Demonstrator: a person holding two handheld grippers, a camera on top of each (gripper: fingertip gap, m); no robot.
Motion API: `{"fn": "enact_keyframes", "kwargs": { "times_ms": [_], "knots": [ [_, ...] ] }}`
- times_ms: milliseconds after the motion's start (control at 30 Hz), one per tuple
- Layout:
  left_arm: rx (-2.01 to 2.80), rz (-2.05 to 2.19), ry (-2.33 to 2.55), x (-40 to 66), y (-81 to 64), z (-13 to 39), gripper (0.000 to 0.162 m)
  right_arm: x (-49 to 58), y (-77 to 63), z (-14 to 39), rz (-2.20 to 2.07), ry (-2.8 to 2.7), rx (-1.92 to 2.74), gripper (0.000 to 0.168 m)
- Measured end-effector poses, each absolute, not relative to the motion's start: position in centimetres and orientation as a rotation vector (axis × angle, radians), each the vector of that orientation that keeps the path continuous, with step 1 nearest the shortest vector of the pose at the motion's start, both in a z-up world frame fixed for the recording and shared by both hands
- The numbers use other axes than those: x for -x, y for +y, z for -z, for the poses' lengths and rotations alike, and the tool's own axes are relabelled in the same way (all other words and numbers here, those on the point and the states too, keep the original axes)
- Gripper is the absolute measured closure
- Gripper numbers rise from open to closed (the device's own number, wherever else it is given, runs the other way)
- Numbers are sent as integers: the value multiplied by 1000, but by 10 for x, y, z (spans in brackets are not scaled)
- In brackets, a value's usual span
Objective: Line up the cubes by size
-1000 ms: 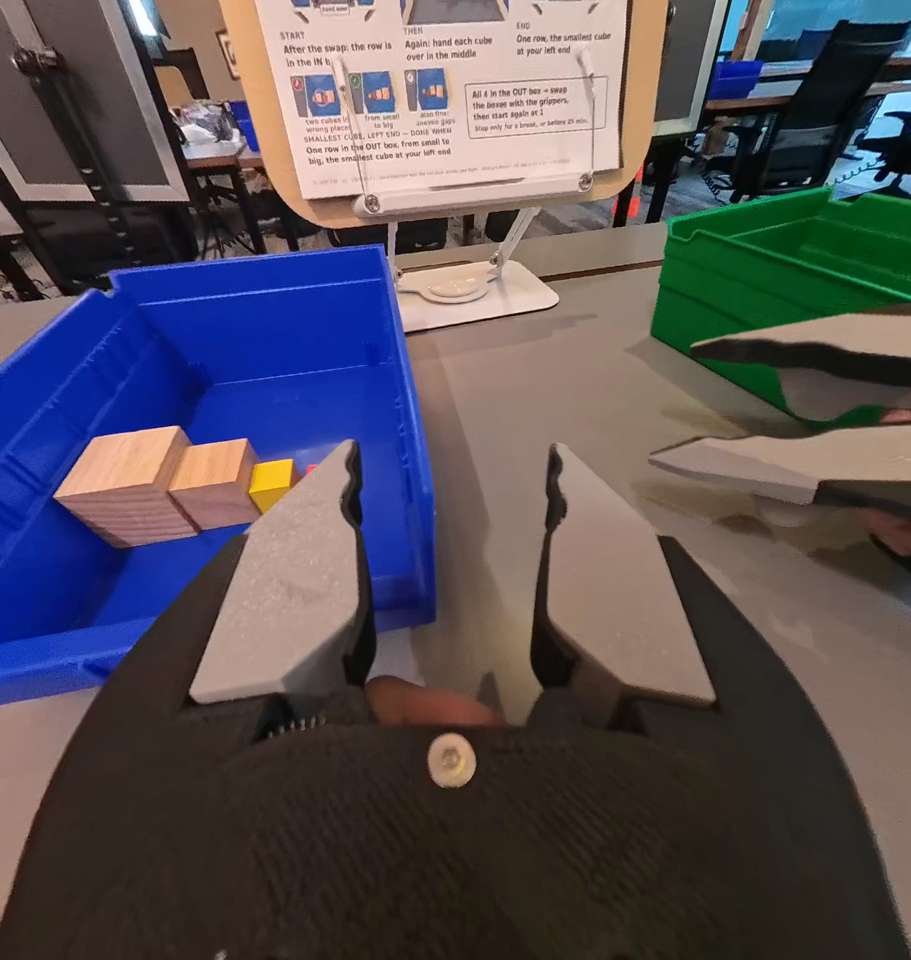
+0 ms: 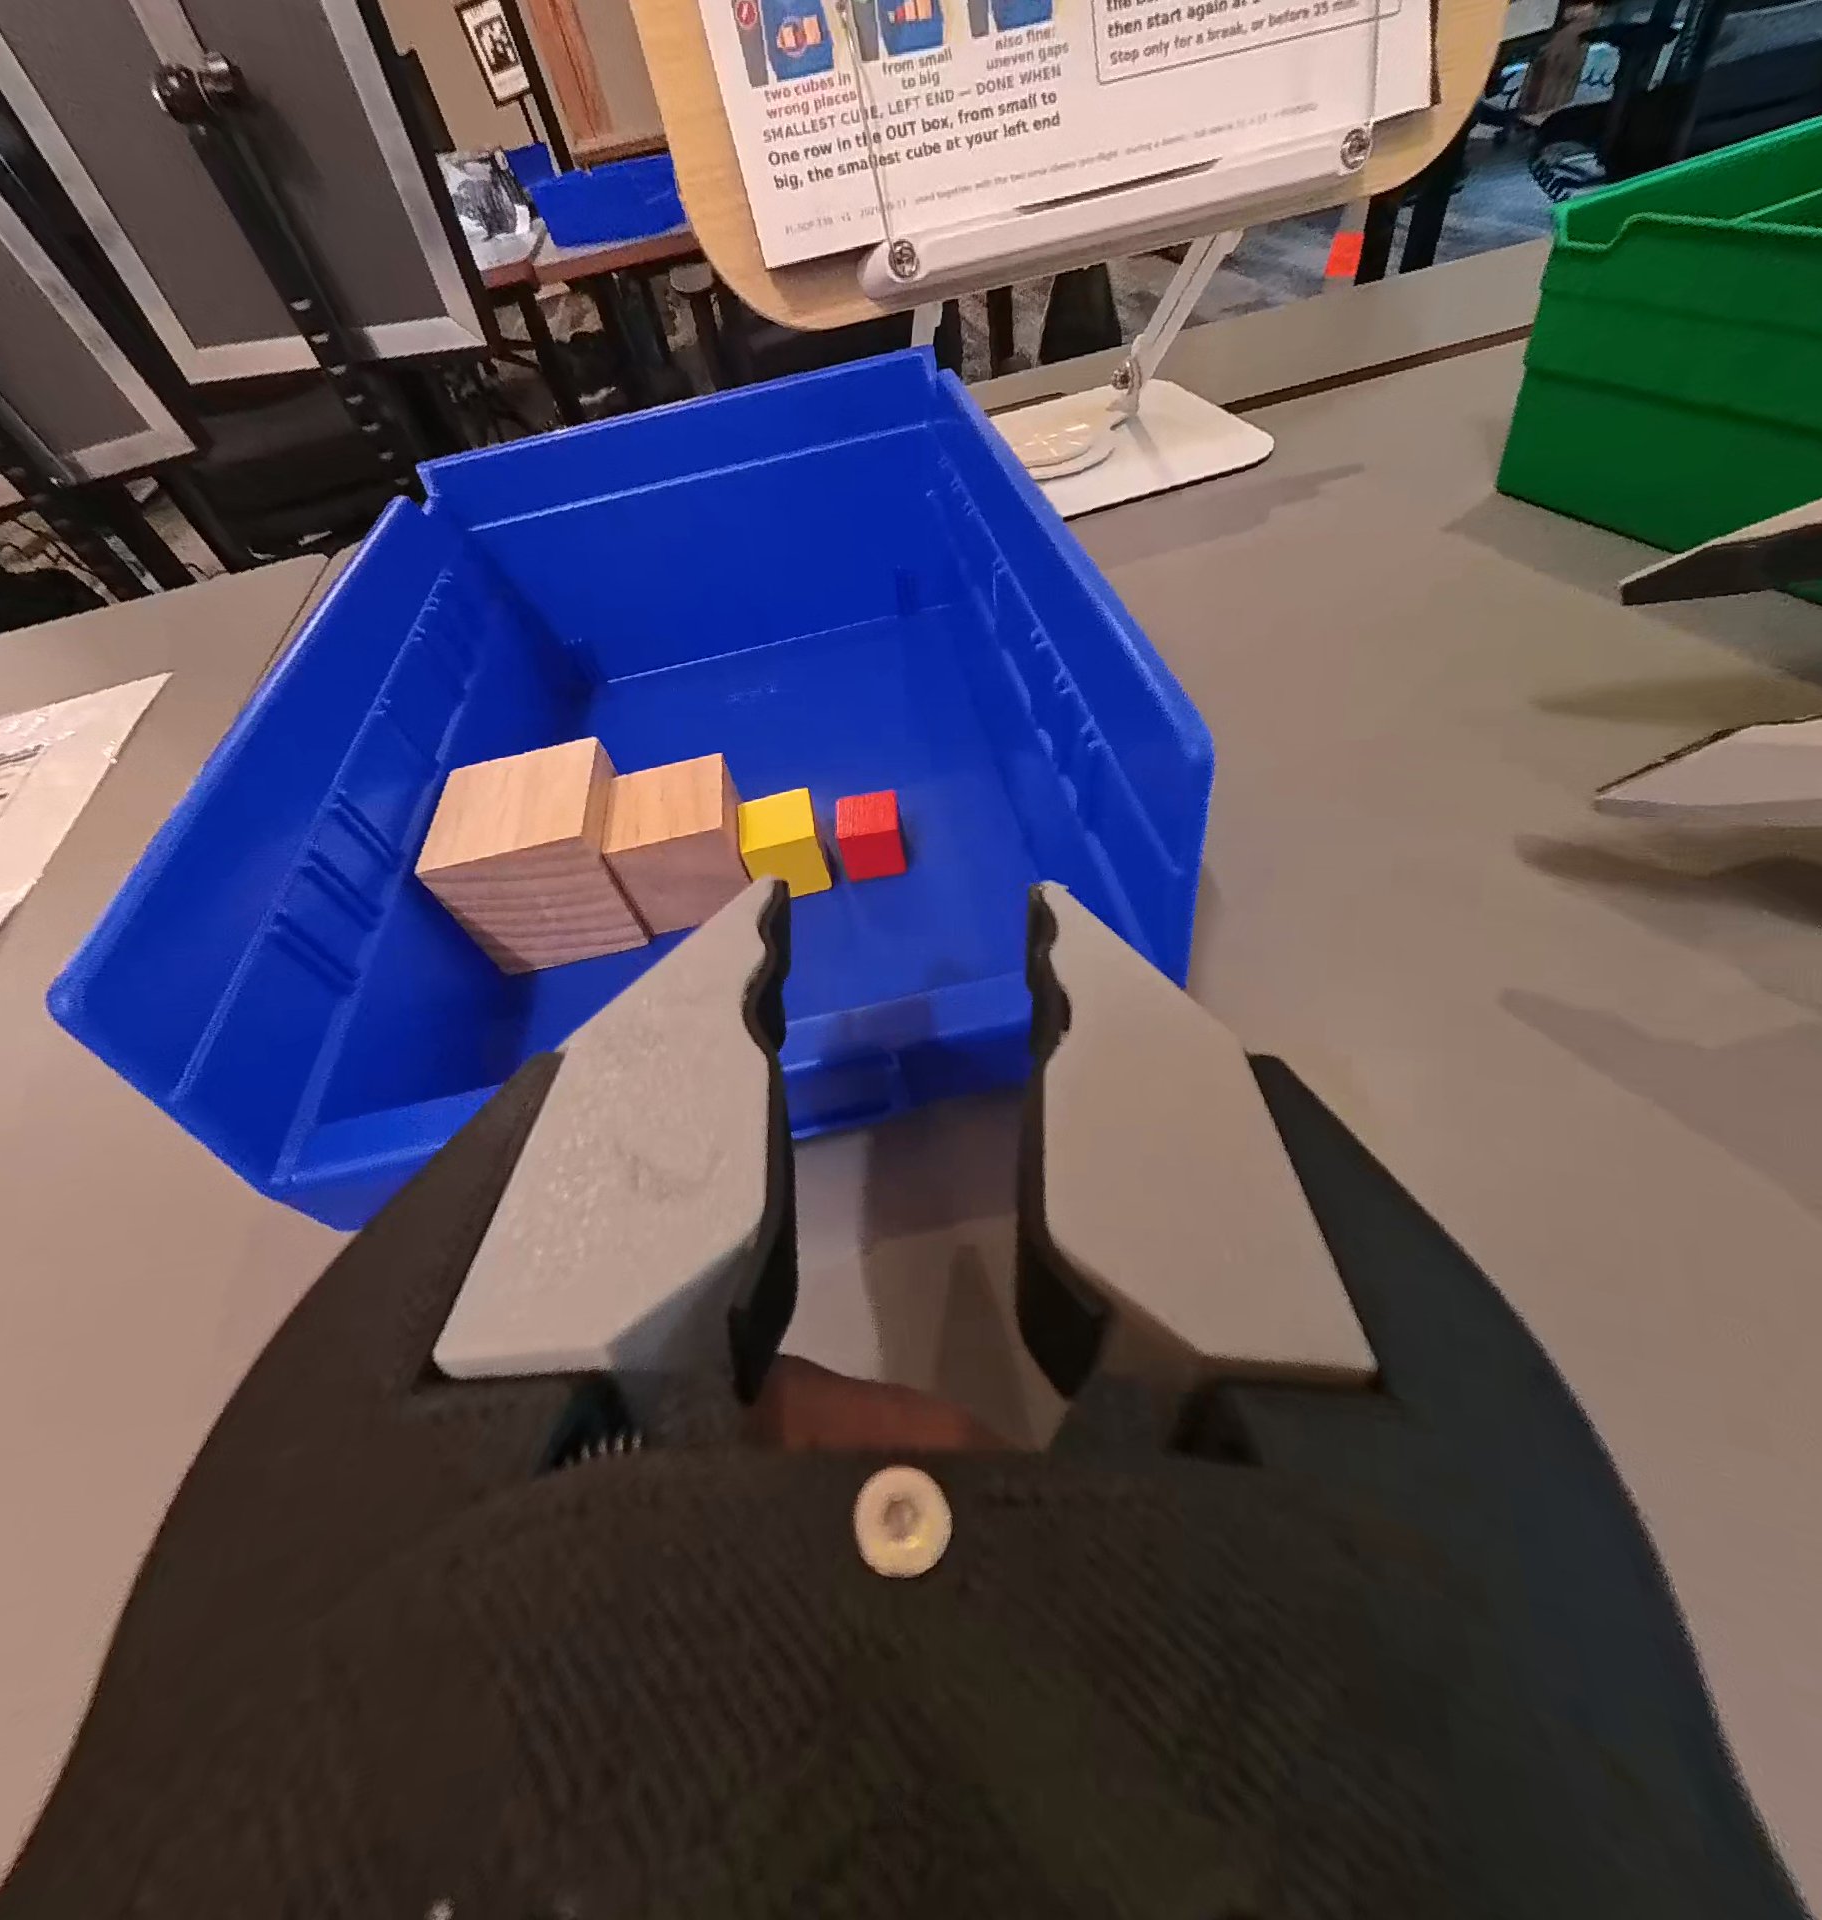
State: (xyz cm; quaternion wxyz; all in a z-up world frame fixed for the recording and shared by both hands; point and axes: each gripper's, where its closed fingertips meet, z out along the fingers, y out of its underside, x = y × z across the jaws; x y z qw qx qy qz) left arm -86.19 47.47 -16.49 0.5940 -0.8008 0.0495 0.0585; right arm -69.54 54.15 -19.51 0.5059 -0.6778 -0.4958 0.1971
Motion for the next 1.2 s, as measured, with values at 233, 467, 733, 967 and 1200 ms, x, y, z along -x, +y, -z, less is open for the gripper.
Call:
{"fn": "enact_keyframes", "kwargs": {
  "times_ms": [233,467,733,967,1200],
  "knots": [
    [1875,-141,109,863,480,170,119,698,534,189,-475,-1206,1595,108],
    [1857,-186,121,861,475,162,119,696,535,190,-498,-1190,1604,113],
    [1823,-183,132,855,465,148,119,694,539,188,-548,-1154,1603,123],
    [1861,-307,212,864,460,152,119,694,541,190,-548,-1156,1616,123],
    [1979,-296,373,871,470,175,116,698,536,194,-565,-1194,1620,120]
  ]
}}
